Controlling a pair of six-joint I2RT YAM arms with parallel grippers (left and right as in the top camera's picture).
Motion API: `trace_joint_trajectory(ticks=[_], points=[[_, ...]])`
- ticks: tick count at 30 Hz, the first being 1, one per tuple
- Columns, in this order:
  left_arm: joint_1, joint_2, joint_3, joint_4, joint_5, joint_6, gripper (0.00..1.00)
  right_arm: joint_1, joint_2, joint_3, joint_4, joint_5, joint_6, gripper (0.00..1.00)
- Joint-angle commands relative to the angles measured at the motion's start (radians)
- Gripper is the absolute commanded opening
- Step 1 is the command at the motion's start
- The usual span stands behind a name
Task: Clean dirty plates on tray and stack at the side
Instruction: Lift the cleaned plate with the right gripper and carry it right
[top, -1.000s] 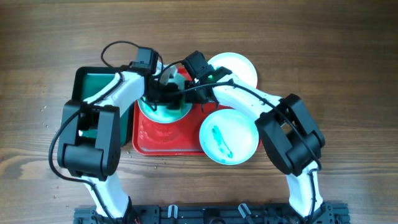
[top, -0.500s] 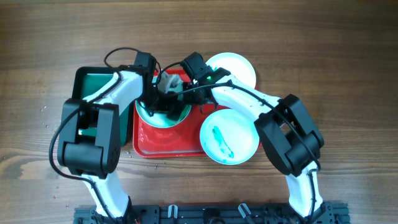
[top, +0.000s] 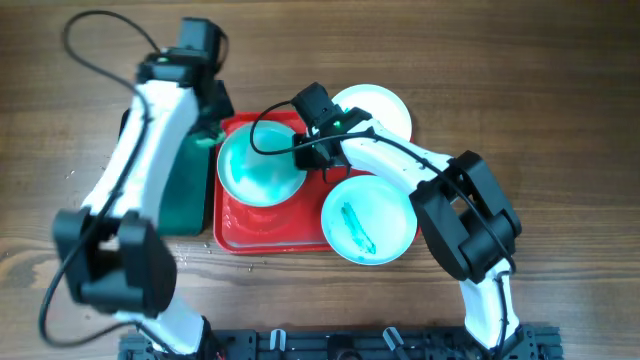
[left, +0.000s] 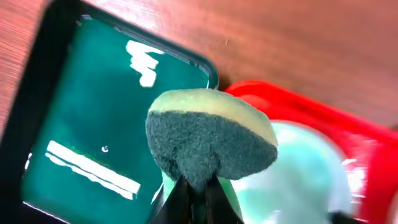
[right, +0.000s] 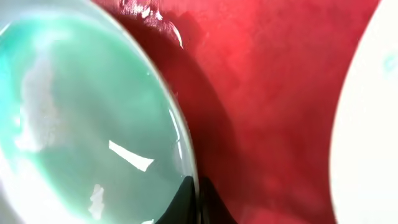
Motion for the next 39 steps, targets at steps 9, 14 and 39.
trace_joint_trajectory(ticks=[9,14,39], points=[[0.054,-0.087,0.022,-0.045,0.096,-0.019,0.04,0.211,-0.405,0.016,-0.189,0.837,-0.207,0.04],[0.054,-0.086,0.022,-0.045,0.097,-0.045,0.04,0.377,-0.404,0.016,-0.214,1.306,-0.208,0.04],[0.054,-0.086,0.022,-0.045,0.097,-0.045,0.04,0.084,-0.415,0.016,-0.26,0.428,-0.176,0.04]])
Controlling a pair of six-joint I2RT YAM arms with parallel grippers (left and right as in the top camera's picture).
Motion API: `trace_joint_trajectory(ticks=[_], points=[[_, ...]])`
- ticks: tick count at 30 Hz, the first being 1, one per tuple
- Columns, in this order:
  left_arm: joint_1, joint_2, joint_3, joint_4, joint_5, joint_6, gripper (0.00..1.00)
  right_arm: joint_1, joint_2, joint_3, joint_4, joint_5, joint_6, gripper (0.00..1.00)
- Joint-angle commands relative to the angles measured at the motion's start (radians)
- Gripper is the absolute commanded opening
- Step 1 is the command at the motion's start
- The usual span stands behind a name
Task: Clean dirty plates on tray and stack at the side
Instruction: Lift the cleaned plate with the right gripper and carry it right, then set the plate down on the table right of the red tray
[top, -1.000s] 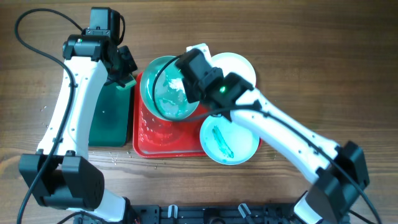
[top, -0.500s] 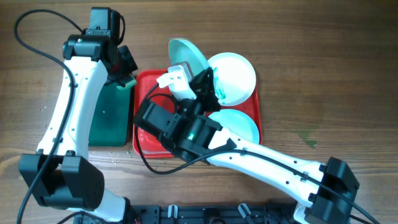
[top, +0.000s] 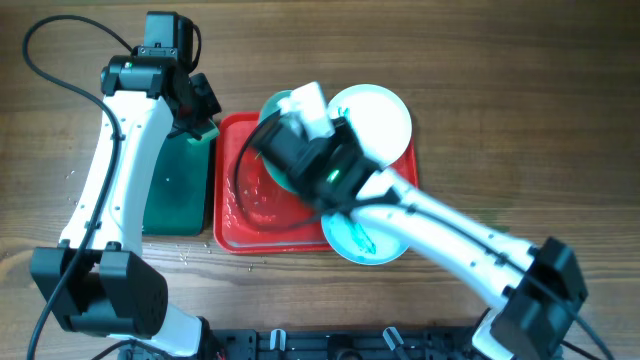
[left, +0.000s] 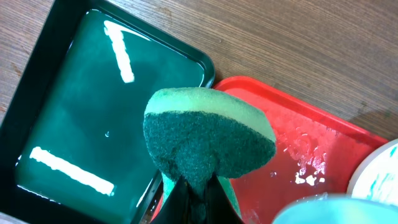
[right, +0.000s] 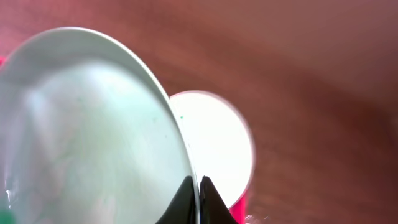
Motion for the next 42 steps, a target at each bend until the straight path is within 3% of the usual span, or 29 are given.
trace_joint_trajectory(ticks=[1,4,5,10,14,19,23,24,25,26,31,36,38,42], points=[[0.007,0.002,0.01,0.003,0.013,-0.021,0.04,-0.239,-0.023,0.009,-0.024,-0.58,0.011,0.04],[0.007,0.002,0.01,0.003,0.013,-0.021,0.04,-0.552,-0.068,0.009,-0.034,-0.949,-0.051,0.04],[0.007,0.002,0.01,0.003,0.013,-0.021,0.04,-0.639,-0.085,0.009,-0.051,-0.986,-0.051,0.04],[0.007,0.002,0.01,0.002,0.013,-0.021,0.04,-1.168,-0.111,-0.032,-0.198,-0.986,-0.074,0.04],[0.007,0.002,0.01,0.007,0.013,-0.021,0.04,-1.34,-0.109,-0.194,-0.135,-0.912,-0.011,0.04],[0.007,0.002,0.01,0.01,0.013,-0.021,0.04,-1.343,-0.109,-0.466,0.047,-0.809,0.111,0.04],[0.007,0.002,0.01,0.011,0.013,-0.021,0.04,-1.343,-0.109,-0.574,0.136,-0.804,0.087,0.05],[0.007,0.002,0.01,0.011,0.013,-0.021,0.04,-1.342,-0.109,-0.574,0.136,-0.815,0.083,0.23],[0.007,0.002,0.01,0.012,0.013,-0.021,0.04,-1.342,-0.109,-0.573,0.128,-0.869,0.083,0.36],[0.007,0.002,0.01,0.013,0.013,-0.021,0.04,-1.342,-0.109,-0.561,0.103,-0.932,0.083,0.37],[0.007,0.002,0.01,0.014,0.013,-0.021,0.04,-1.31,-0.127,-0.338,-0.193,-1.026,-0.048,0.34],[0.006,0.002,0.01,0.014,0.013,-0.021,0.04,-1.03,-0.183,-0.327,-0.283,-1.04,-0.127,0.36],[0.006,0.002,0.01,0.014,0.025,-0.021,0.04,-0.894,-0.182,-0.365,-0.264,-1.006,-0.121,0.42],[0.006,0.002,0.01,0.014,0.039,-0.021,0.04,-0.794,-0.18,-0.453,-0.185,-0.992,-0.137,0.43]])
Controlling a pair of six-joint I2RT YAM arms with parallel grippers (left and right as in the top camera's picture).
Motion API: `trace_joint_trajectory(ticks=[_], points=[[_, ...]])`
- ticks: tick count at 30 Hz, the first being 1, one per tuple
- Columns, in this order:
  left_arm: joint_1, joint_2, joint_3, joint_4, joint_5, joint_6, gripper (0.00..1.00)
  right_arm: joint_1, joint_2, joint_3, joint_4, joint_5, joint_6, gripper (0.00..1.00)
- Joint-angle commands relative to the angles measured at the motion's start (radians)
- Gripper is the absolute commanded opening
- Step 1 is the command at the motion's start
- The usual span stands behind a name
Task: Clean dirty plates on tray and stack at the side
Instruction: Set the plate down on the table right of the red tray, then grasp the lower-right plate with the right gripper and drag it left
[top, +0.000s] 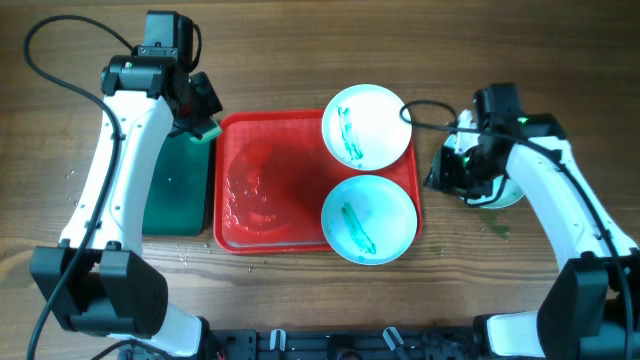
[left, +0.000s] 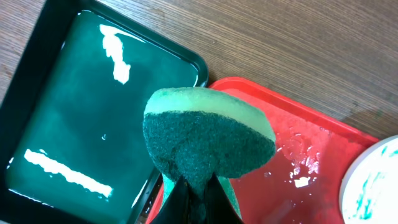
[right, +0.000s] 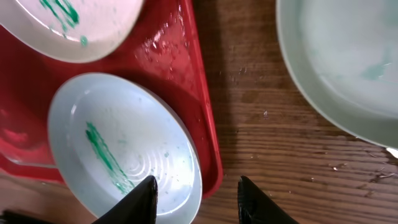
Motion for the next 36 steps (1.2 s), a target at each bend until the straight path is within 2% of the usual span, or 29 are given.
trace_joint_trajectory(ticks=[1,6,9,13,22,29,30,32,36], points=[[0.006,0.0,0.01,0.003,0.016,-0.021,0.04,0.04,-0.01,-0.067,0.058,0.02,-0.039,0.43],[0.006,0.0,0.01,0.003,0.02,-0.021,0.04,0.055,0.02,-0.143,0.139,-0.007,-0.062,0.43],[0.006,0.0,0.01,0.003,0.02,-0.021,0.04,0.055,0.072,-0.148,0.162,-0.115,-0.126,0.41],[0.006,0.0,0.01,0.003,0.02,-0.021,0.04,0.056,0.121,-0.148,0.191,-0.115,-0.126,0.39],[0.006,0.0,0.01,0.003,0.02,-0.021,0.04,0.066,0.16,-0.148,0.21,-0.144,-0.155,0.28],[0.006,0.0,0.01,0.003,0.02,-0.021,0.04,0.066,0.173,-0.231,0.298,-0.143,-0.152,0.25],[0.006,0.0,0.01,0.003,0.02,-0.021,0.04,0.066,0.174,-0.233,0.303,-0.146,-0.152,0.21],[0.006,0.0,0.01,0.003,0.02,-0.021,0.04,0.066,0.174,-0.233,0.317,-0.18,-0.152,0.06],[0.006,0.0,0.01,0.003,0.02,-0.021,0.04,0.066,0.172,-0.221,0.305,-0.229,-0.206,0.04]])
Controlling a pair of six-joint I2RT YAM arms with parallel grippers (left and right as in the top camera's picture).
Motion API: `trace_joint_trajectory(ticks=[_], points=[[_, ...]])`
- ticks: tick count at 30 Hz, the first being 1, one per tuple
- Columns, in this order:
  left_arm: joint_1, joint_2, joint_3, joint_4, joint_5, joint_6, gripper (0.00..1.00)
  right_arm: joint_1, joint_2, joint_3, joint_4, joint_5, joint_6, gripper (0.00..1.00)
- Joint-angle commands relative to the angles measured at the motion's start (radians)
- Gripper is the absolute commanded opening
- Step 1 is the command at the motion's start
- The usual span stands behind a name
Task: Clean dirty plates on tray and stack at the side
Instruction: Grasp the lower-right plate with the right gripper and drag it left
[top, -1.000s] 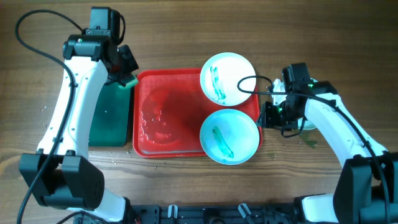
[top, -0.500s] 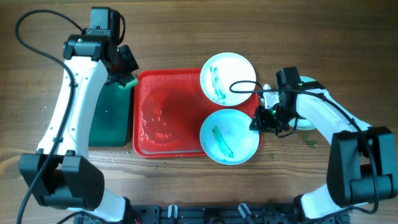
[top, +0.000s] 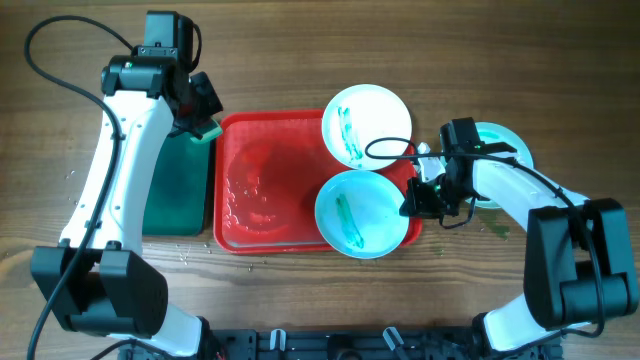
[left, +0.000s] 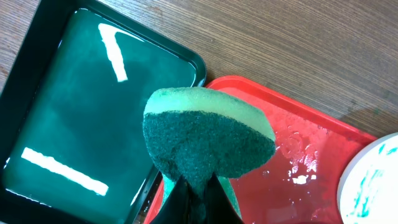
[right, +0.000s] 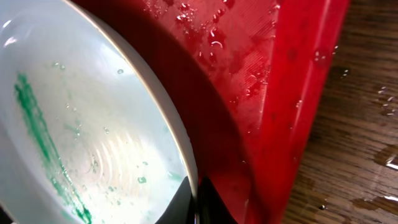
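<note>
On the red tray (top: 265, 190) lie two white plates smeared with green. The far plate (top: 366, 125) lies untouched. My right gripper (top: 412, 200) is shut on the right rim of the near plate (top: 365, 215); in the right wrist view that rim (right: 186, 155) runs between the fingers of the right gripper (right: 196, 199). A cleaned plate (top: 503, 140) rests on the table right of the tray, partly under my right arm. My left gripper (left: 198, 193) is shut on a green sponge (left: 208, 140), held above the tray's far left corner.
A dark basin of green water (top: 175, 195) stands against the tray's left side. The tray's left half (left: 298, 168) is wet, with no plate on it. Bare wooden table (right: 360, 124) runs right of the tray, with water drops.
My right gripper was open near the cleaned plate on the table. It now sits left of there, shut on the near dirty plate's right rim; that plate has shifted slightly left. The left arm is unmoved.
My right gripper first held a washed plate by its rim on the tray's left half, with the sponge beside it. Then it held the plate raised above the tray. Then the plate lay on the table at the right, released. Now the gripper holds the near dirty plate.
</note>
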Motion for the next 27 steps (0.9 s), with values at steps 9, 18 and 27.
trace_joint_trajectory(ticks=[9,18,27], points=[[0.006,0.0,0.01,0.003,0.016,-0.021,0.04,0.289,-0.069,0.313,0.082,0.256,0.501,0.04],[0.006,0.0,0.01,0.003,0.015,-0.021,0.04,0.528,0.115,0.313,0.218,0.465,0.689,0.04],[0.006,0.0,0.01,0.01,0.016,-0.025,0.04,0.517,0.162,0.349,0.243,0.399,0.589,0.28]])
